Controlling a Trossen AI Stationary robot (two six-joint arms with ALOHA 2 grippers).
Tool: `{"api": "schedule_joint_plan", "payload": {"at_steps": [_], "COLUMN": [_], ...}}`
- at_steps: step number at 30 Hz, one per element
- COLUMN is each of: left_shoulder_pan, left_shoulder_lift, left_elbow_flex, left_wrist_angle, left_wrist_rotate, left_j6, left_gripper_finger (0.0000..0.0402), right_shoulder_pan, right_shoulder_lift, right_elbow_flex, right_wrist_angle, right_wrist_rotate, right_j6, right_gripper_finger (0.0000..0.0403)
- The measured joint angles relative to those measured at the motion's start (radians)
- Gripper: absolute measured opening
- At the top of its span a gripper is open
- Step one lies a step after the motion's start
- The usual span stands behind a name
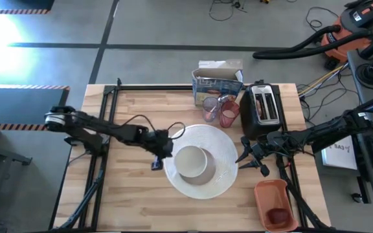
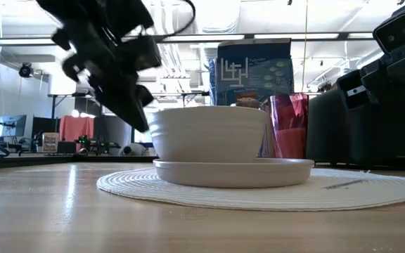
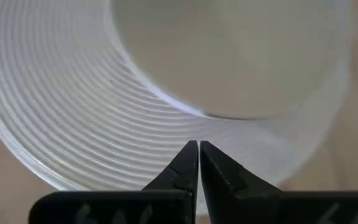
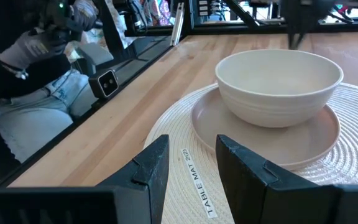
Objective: Arrange a breakfast setting
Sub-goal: Put the white bowl on the white placemat to the right of the gray plate
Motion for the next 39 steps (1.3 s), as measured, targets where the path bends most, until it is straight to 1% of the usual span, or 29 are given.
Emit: {"api": "schedule_joint_plan", "payload": {"at_steps": [6, 10, 13, 18, 22, 28, 31, 34, 39], "left_shoulder_pan": [-0.133, -0.207, -0.222, -0.222, -0.222, -0.222, -0.222, -0.222, -0.222], "left_shoulder_lift": [-0.120, -0.151, -0.161, -0.132, -0.097, -0.049, -0.023, 0.000, 0.019], "left_elbow_flex": [-0.009, -0.010, -0.010, -0.010, -0.010, -0.010, -0.010, -0.010, -0.010], "left_wrist_angle": [-0.026, 0.014, 0.018, 0.068, 0.125, 0.174, 0.196, 0.222, 0.267], "left_wrist_rotate": [-0.049, -0.079, -0.166, -0.176, -0.158, -0.112, -0.109, -0.109, -0.109], "left_j6": [-0.020, -0.013, -0.006, 0.000, -0.008, -0.010, -0.007, 0.007, 0.020], "left_gripper_finger": [0.0000, 0.0000, 0.0000, 0.0007, 0.0038, 0.0114, 0.0144, 0.0162, 0.0168], "right_shoulder_pan": [0.000, 0.000, 0.000, 0.000, 0.000, 0.000, 0.000, 0.000, 0.000], "right_shoulder_lift": [0.000, 0.000, 0.000, 0.000, 0.000, 0.000, 0.000, 0.000, 0.000], "right_elbow_flex": [0.000, 0.000, 0.000, 0.000, 0.000, 0.000, 0.000, 0.000, 0.000], "right_wrist_angle": [0.000, 0.000, 0.000, 0.000, 0.000, 0.000, 0.000, 0.000, 0.000], "right_wrist_rotate": [0.000, 0.000, 0.000, 0.000, 0.000, 0.000, 0.000, 0.000, 0.000], "right_j6": [0.000, 0.000, 0.001, 0.000, 0.001, 0.000, 0.001, 0.001, 0.002], "right_gripper_finger": [0.0123, 0.0123, 0.0123, 0.0123, 0.0123, 0.0123, 0.0123, 0.0123, 0.0123]}}
